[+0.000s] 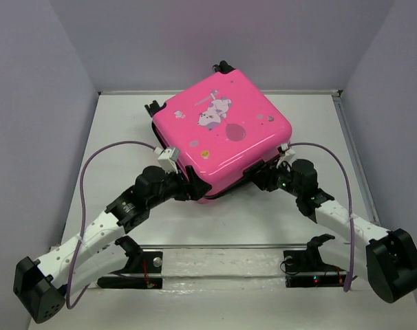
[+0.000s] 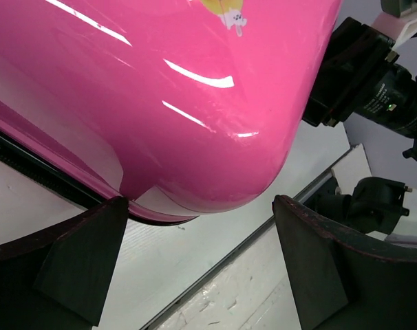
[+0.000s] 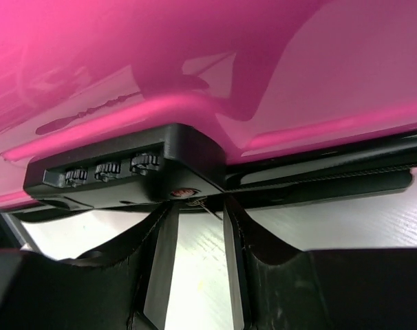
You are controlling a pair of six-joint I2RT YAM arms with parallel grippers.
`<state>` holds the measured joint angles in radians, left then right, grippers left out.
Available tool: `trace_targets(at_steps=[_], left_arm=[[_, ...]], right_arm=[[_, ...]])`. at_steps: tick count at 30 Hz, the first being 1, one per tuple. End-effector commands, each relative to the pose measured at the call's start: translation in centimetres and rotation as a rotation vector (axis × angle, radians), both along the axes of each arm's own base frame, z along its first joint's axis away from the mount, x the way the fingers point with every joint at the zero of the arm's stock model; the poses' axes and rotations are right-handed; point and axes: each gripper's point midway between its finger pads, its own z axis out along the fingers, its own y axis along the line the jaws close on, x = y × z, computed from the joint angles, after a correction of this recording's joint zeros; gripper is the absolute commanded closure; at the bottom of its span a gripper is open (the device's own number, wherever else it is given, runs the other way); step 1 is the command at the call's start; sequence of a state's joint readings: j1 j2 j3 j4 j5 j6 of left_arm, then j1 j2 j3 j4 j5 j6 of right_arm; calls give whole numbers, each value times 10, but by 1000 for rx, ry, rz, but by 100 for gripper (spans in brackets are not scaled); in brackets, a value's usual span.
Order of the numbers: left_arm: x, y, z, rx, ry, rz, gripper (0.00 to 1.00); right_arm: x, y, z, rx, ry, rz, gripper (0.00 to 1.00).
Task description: Pack the luggage
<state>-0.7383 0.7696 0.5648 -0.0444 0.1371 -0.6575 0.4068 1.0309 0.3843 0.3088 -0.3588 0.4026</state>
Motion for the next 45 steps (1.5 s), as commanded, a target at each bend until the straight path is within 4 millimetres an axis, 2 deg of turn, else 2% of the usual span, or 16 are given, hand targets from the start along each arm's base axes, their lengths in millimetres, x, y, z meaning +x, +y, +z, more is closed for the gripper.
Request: trace_targets(at_steps=[1, 5, 7, 9, 11, 14, 22, 27, 29, 32, 34, 36, 41, 42, 43, 45], left_arm=[[7, -18, 17, -35, -76, -66, 1], [16, -20, 20, -29, -90, -40, 1], [21, -21, 30, -47, -113, -25, 1], [25, -24, 40, -75, -137, -18, 1], [26, -27, 46, -97, -147, -23, 1], [28, -36, 57, -129, -168, -48, 1], [47, -55, 87, -152, -227, -61, 1], [56, -60, 121, -189, -279, -47, 1], [58, -61, 129, -201, -290, -40, 1], [59, -63, 138, -213, -300, -39, 1], [62, -66, 137, -206, -298, -38, 1], [67, -69, 135, -196, -295, -37, 1], [82, -84, 132, -174, -269, -42, 1], [87, -85, 152, -180, -295, -32, 1], [98, -73, 144, -98, -282, 29, 1], [117, -51, 162, -55, -301, 121, 1]], right_arm=[[18, 6, 24, 19, -133, 3, 62], [24, 10, 15, 8, -122, 17, 63], [23, 14, 14, 28, -114, 36, 71], [23, 15, 14, 43, -119, 34, 89], [19, 15, 20, 70, -118, 30, 93], [1, 22, 26, 99, -113, 61, 93], [-63, 36, -6, -16, 17, 125, 93], [-108, 69, -22, -21, 97, 240, 93], [-131, 97, -12, -19, 87, 323, 93], [-139, 125, -14, -73, 67, 322, 93], [-150, 155, 6, -37, 31, 351, 93], [-153, 180, 12, 17, 32, 350, 93], [-137, 197, -2, 78, 66, 231, 93], [-133, 195, -5, 72, 66, 206, 93], [-133, 190, -13, 62, 79, 191, 93], [-133, 185, -17, 45, 81, 180, 93]])
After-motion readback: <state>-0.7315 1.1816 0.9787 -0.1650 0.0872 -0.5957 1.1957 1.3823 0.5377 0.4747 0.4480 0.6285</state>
